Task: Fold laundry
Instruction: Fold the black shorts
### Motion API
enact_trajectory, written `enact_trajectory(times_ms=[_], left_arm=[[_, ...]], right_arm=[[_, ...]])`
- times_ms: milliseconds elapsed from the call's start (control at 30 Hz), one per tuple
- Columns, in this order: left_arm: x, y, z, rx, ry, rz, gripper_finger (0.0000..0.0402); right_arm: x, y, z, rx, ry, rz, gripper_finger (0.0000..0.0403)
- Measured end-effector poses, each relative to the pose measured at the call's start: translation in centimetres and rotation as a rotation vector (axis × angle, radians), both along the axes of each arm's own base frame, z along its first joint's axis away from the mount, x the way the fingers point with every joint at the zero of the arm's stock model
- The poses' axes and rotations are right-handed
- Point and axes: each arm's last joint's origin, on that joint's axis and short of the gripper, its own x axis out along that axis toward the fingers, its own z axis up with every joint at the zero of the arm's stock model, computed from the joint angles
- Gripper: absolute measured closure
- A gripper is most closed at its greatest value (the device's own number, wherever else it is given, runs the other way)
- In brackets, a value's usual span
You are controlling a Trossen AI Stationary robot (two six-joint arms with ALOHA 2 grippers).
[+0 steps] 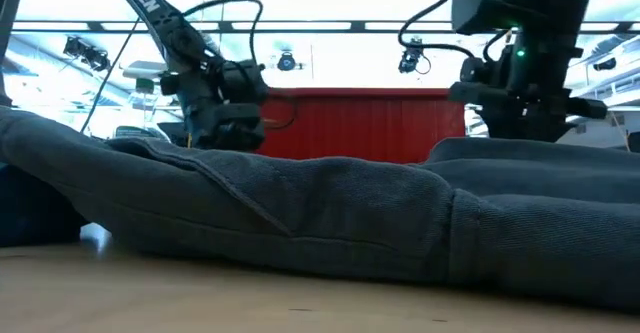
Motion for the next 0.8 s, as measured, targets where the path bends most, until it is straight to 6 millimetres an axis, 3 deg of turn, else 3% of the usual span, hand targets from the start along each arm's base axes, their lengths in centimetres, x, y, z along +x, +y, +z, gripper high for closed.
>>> enact_trajectory(times_ms=[267, 400, 500, 633, 800], left_arm=[[-3.4, 1.6, 0.5, -0.007, 0.092, 0.028, 0.026], [-4.1, 1.6, 1.5, 0.007, 0.08, 0.022, 0.026], [-4.4, 1.5, 2.4, 0.025, 0.053, 0.017, 0.026], [-4.7, 0.3, 4.3, 0.018, -0.06, -0.111, 0.026], [-4.7, -3.3, 7.7, 0.026, -0.311, -0.426, 0.026]], right_arm=[[0.0, -1.4, 0.7, -0.008, -0.046, -0.06, 0.0248], [-0.2, -2.5, 0.7, 0.006, -0.022, -0.117, 0.0248], [-0.6, -2.8, 0.5, 0.108, 0.024, -0.144, 0.0251], [-0.8, -1.5, 0.5, 0.232, 0.064, -0.04, 0.0253], [-1.0, 1.2, 1.7, 0.22, 0.001, 0.268, 0.0253]])
